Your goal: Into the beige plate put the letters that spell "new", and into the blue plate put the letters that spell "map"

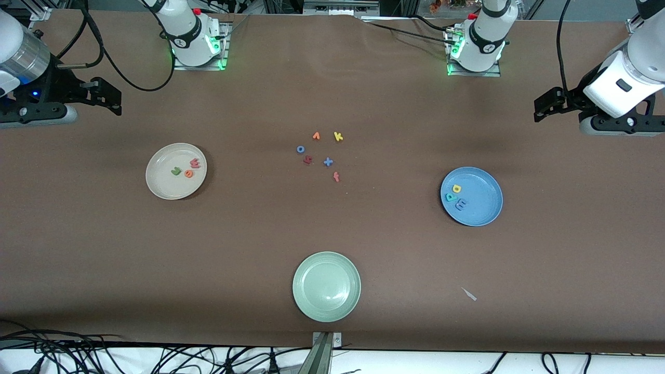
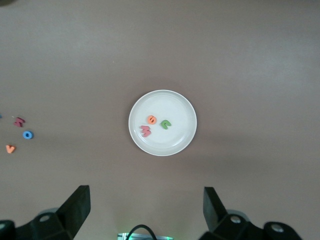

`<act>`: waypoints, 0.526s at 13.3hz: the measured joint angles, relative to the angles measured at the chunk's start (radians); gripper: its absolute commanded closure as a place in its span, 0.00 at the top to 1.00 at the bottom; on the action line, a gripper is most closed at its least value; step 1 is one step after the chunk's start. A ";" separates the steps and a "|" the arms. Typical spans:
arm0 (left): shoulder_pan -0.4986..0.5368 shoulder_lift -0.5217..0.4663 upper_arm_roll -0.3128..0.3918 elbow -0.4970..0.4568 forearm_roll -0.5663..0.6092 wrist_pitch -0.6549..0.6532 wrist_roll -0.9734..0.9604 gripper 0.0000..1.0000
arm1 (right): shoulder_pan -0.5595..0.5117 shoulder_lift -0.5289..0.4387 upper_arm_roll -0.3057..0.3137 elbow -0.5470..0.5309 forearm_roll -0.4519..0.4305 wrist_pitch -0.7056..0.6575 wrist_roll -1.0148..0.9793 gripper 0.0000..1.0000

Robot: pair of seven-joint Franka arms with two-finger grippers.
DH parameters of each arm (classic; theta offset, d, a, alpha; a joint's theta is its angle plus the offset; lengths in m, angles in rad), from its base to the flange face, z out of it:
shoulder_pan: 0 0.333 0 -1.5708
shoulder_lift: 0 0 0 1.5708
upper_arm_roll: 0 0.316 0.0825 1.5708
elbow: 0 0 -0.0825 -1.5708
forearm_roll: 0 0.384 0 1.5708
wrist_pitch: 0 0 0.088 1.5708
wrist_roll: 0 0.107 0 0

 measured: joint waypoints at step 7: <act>0.000 0.000 0.000 0.000 0.000 0.000 0.001 1.00 | -0.011 0.000 -0.006 -0.001 0.031 0.025 0.044 1.00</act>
